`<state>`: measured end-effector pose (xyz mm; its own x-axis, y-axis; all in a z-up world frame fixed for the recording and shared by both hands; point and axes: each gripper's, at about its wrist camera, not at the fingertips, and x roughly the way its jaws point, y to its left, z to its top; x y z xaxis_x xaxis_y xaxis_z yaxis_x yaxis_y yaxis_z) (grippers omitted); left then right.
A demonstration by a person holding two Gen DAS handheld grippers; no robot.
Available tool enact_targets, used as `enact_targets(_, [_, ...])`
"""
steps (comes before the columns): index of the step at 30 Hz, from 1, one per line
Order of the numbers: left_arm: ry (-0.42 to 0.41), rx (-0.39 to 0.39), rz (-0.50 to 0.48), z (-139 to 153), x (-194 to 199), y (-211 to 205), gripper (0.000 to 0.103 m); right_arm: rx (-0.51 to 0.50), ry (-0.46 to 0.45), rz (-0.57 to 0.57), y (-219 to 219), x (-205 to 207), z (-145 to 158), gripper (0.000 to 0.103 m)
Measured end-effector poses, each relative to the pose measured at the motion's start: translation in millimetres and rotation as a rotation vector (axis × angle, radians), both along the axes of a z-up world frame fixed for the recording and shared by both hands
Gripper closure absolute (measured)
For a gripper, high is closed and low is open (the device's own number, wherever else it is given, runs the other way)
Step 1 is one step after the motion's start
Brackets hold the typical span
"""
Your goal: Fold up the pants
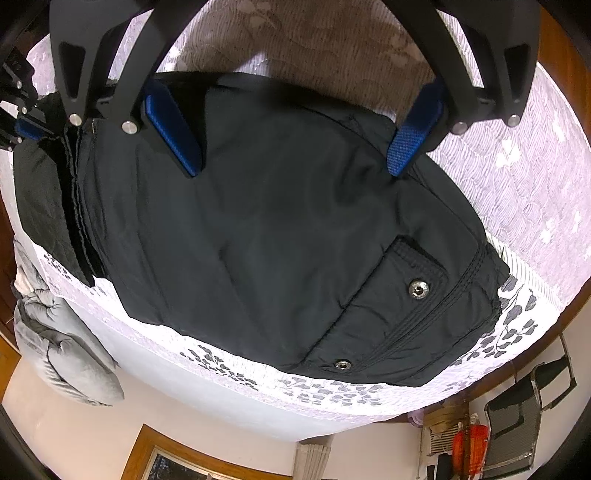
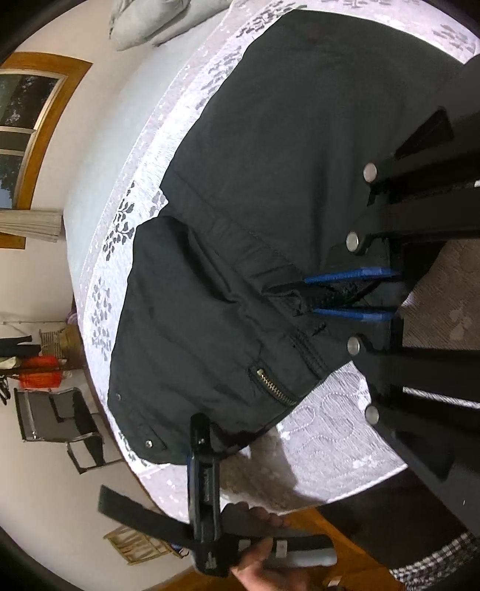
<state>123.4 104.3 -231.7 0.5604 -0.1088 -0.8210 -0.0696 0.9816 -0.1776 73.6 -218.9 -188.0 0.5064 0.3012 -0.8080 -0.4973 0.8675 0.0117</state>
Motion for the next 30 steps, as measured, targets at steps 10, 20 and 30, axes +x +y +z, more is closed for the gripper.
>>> enact_targets(10, [0.020,-0.141,0.069,14.5,-8.6,27.0,0.003,0.156,0.017,-0.096,-60.5,-19.3,36.2,0.063])
enact_targets(20, [0.024,-0.385,0.299,11.9,-23.6,111.3,0.003,0.312,0.045,-0.536,-213.4,-21.0,38.8,0.062])
enact_targets(30, [0.043,-0.678,0.392,-12.9,1.4,141.5,0.003,0.305,0.043,-0.539,-216.2,-19.4,29.5,0.063])
